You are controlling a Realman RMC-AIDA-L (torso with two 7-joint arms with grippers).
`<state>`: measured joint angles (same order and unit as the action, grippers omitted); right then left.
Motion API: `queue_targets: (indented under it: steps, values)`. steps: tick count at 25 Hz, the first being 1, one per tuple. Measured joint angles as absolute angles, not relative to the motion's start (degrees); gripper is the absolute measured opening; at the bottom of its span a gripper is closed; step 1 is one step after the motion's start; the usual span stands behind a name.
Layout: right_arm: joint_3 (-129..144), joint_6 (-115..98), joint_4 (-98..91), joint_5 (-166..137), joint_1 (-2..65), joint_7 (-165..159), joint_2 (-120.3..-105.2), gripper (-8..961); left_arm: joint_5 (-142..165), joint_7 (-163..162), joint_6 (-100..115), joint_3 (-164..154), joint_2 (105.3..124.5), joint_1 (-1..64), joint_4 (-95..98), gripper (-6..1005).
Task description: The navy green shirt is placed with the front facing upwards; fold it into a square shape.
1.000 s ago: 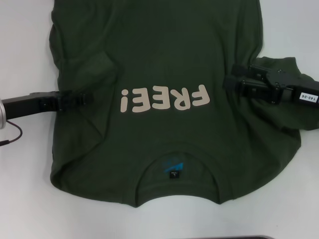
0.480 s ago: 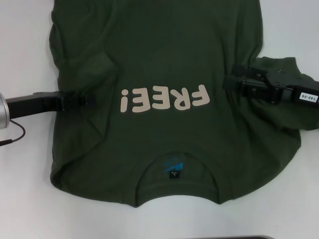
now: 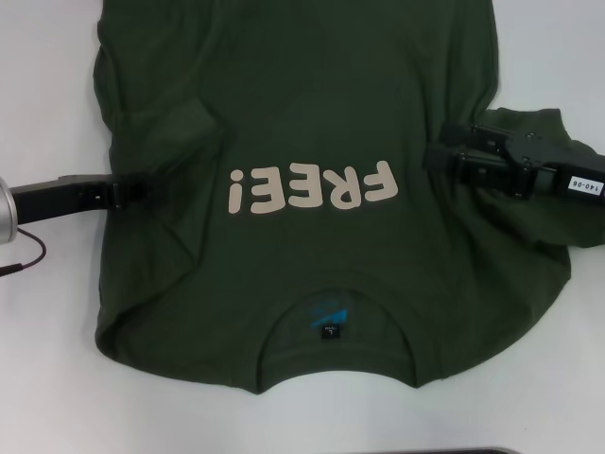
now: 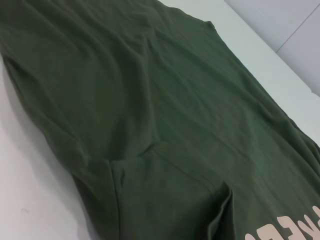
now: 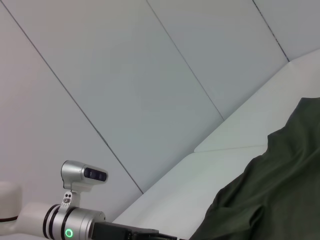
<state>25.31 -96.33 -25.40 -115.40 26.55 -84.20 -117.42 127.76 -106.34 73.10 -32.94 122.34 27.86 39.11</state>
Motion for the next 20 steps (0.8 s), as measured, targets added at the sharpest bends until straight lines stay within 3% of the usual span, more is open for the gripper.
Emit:
queue_targets:
  steps: [7, 12, 20]
  values:
    - [25.3, -96.3, -25.4, -115.4, 26.5, -84.2, -117.42, 910, 127.8, -107.0, 73.0, -33.0, 122.34, 27.9, 39.2, 249]
    - [25.2, -96.3, -25.4, -115.4, 26.5, -84.2, -117.42, 908, 127.8, -107.0, 72.9, -33.0, 122.29, 27.9, 39.2, 13]
    - [25.2, -96.3, -25.4, -115.4, 26.5, -84.2, -117.42, 905, 127.4, -107.1, 75.2, -33.0, 122.29, 28.2, 39.1, 3]
